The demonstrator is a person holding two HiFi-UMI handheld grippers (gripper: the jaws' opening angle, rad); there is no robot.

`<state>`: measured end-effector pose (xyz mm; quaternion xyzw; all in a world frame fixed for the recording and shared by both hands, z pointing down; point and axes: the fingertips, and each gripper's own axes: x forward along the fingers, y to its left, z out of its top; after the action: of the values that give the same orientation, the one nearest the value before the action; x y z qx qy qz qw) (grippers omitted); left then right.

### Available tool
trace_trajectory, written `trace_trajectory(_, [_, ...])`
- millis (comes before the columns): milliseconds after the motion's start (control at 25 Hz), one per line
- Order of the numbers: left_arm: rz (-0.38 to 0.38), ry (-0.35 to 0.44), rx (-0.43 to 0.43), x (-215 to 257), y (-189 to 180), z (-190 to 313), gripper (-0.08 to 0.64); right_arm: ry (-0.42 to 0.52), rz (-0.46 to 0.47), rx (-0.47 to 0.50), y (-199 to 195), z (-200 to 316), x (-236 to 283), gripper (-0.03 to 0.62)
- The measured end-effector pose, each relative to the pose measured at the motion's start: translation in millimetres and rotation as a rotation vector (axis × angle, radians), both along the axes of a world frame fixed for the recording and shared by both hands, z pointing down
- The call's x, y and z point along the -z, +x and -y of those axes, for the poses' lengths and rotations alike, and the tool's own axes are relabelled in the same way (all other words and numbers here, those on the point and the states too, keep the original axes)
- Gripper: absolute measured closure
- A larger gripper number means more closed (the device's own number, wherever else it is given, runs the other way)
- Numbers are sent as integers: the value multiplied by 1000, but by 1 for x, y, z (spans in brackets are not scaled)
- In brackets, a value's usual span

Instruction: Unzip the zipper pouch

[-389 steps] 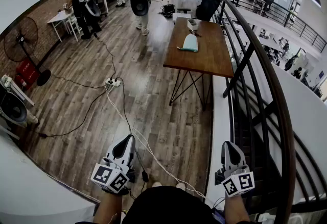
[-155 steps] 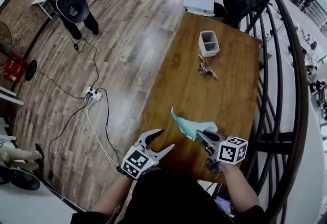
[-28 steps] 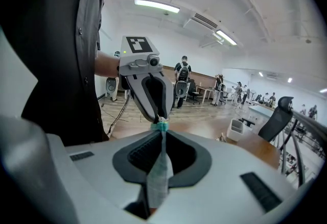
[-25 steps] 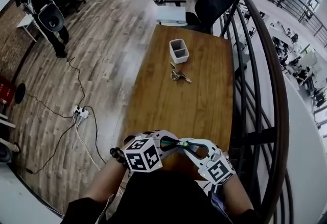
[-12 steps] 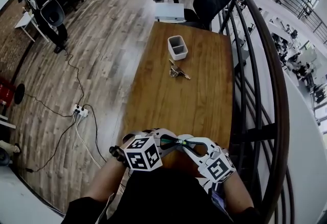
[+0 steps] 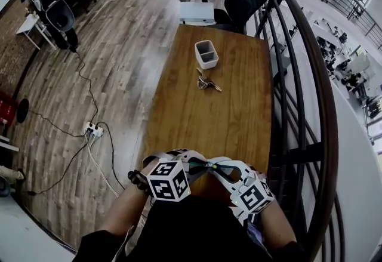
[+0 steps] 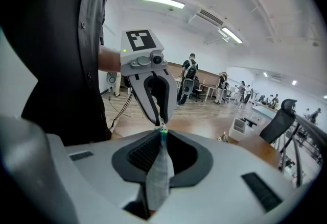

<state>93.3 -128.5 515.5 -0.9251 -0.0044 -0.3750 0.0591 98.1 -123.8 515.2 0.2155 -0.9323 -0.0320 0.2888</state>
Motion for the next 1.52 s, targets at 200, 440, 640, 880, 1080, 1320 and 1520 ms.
trace_trajectory(200, [-33, -16, 11, 5, 2, 3, 518, -7, 36, -8, 3, 2, 5, 550])
trace_trajectory(440, [-77, -31, 41, 10, -4, 7, 518, -6, 67, -7, 0, 4, 13, 554])
trace_trajectory(640, [-54, -22, 54, 6, -13, 10, 520, -15, 87, -13, 1, 5, 15, 555])
trace_trajectory(880, [-55, -8, 52, 8, -13, 13, 520, -5, 85, -1, 1, 7, 17, 555])
trace_trajectory(1080, [-47, 0, 53, 7, -18, 18, 520, -2, 104, 0, 4, 7, 23, 555])
trace_trajectory(1320, [-50, 3, 67, 8, -22, 23, 520, -6, 112, -6, 4, 11, 25, 555])
trace_trajectory(1520, [-54, 7, 81, 11, -27, 25, 520, -5, 122, -10, 7, 10, 29, 555])
